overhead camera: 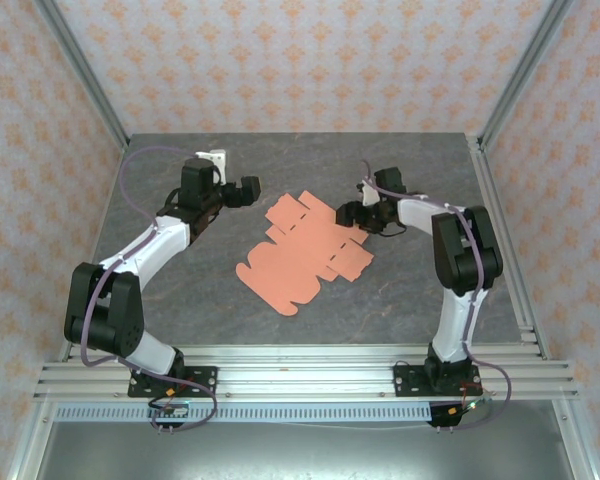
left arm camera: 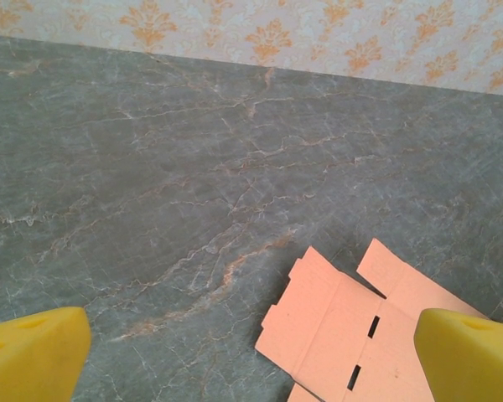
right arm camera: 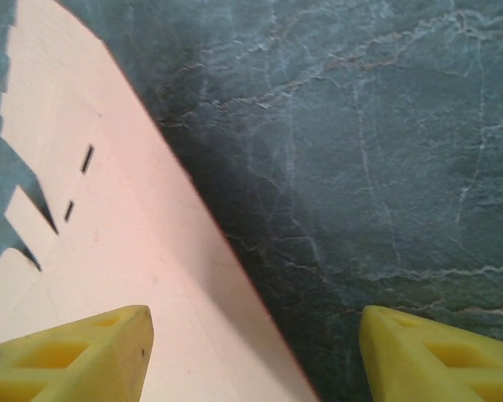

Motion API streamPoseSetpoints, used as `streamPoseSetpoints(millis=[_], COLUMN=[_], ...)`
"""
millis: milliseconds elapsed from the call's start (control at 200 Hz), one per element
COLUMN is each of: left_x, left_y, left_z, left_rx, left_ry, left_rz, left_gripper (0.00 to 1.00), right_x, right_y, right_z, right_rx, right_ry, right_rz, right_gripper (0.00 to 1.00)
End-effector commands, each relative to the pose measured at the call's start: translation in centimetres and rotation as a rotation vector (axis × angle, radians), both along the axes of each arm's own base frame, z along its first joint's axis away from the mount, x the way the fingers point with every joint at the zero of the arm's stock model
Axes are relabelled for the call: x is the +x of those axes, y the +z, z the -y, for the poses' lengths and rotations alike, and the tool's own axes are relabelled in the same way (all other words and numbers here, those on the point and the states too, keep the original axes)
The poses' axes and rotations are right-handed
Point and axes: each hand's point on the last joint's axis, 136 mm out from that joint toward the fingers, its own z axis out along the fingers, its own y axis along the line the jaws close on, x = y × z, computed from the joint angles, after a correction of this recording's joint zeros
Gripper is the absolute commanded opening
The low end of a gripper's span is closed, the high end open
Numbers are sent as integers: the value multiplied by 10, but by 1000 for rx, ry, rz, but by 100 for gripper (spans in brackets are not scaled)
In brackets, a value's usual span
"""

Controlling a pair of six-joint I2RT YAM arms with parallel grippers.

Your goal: Fold the paper box

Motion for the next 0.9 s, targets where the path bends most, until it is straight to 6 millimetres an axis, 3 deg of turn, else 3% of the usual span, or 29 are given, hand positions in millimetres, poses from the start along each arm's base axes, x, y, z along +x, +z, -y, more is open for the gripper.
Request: streamPoseSetpoints(millis=[0,450,561,896], left_x=[-1,0,1,10], left_y=[18,24,25,35], left_z=[1,-3,-4,-8], left_rx=[21,32,41,66], left_ry=[-18,-2,0,-19], left_rz=[30,33,32,40], left_gripper=[100,100,100,100], right_x=[-1,-8,-7,-5], right_y=[-4,13,19,68], right_z=[-1,-12,-13,-15], right_rx=[-7,-68,-97,-474], right_ry=[38,114,136,296], right_rz=[-25,27,47,270], right_gripper=[63,15,0,0])
